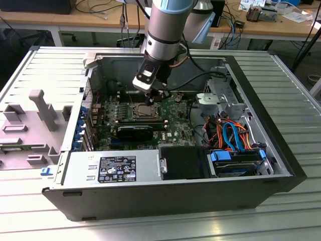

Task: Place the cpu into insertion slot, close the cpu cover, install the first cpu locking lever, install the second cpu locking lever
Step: 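Install the first cpu locking lever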

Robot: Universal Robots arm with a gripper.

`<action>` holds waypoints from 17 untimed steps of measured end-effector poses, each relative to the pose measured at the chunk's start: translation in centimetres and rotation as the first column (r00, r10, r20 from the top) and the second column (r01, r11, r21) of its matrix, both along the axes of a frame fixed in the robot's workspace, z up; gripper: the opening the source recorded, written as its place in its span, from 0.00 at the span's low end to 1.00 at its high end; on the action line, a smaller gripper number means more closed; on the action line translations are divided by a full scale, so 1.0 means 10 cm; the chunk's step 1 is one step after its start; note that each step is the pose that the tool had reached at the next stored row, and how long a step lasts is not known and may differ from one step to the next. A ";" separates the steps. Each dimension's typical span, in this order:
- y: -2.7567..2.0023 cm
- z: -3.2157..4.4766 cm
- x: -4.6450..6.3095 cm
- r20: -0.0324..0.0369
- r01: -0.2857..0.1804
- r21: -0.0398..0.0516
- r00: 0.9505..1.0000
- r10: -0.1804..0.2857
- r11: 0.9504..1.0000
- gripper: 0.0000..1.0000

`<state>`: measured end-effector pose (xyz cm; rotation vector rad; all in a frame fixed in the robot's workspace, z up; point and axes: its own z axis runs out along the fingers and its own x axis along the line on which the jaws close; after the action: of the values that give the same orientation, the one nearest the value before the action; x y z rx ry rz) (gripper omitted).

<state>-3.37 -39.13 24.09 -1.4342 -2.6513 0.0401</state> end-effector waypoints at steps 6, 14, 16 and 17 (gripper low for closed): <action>0.000 0.000 0.00 0.000 -0.015 0.000 1.000 0.015 1.000 0.11; 0.000 0.000 0.00 0.000 -0.041 0.000 0.999 0.041 0.999 0.11; 0.000 0.000 0.00 0.000 -0.048 0.000 0.999 0.048 0.999 0.11; 0.000 0.000 0.00 0.000 -0.051 0.000 0.999 0.051 0.999 0.11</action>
<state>-3.37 -39.13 24.09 -1.3666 -2.6875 0.0451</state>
